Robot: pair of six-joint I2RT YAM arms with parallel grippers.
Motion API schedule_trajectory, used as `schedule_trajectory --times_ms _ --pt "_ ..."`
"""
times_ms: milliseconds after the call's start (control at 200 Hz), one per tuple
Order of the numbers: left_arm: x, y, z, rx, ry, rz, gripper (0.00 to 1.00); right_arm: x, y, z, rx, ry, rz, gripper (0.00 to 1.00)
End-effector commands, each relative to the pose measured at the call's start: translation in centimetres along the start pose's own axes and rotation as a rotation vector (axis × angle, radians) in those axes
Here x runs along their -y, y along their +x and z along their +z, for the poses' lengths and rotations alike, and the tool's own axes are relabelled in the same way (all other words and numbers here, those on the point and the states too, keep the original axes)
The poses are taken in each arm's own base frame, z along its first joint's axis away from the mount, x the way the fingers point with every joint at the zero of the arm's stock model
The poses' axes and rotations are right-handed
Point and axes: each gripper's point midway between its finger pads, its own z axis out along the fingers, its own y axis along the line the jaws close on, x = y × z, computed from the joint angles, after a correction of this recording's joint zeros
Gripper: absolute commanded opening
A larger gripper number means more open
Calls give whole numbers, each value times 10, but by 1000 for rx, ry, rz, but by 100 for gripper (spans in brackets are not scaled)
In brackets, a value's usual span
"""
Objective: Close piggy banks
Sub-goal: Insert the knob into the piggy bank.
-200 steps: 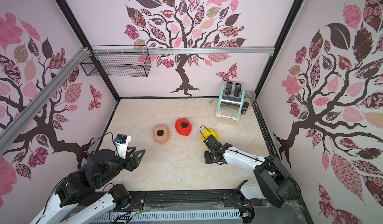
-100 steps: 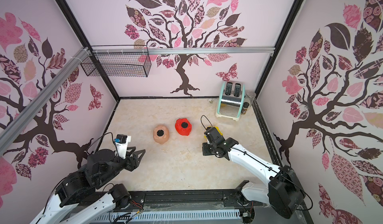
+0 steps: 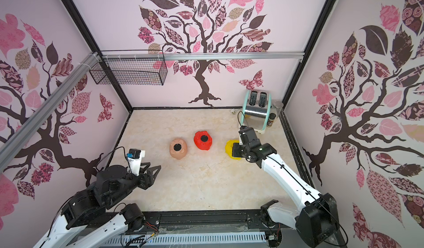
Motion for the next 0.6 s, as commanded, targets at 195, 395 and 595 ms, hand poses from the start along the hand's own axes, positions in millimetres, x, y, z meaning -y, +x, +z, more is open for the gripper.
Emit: schedule_trajectory --times_ms 195,395,595 --pt "6 1 14 -40 1 2 60 7 -47 -9 105 -55 13 0" --pt "39 -14 32 -59 127 -53 59 34 -65 -2 148 0 85 0" --pt "86 -25 79 -99 266 -90 57 40 -72 -2 199 -90 127 0"
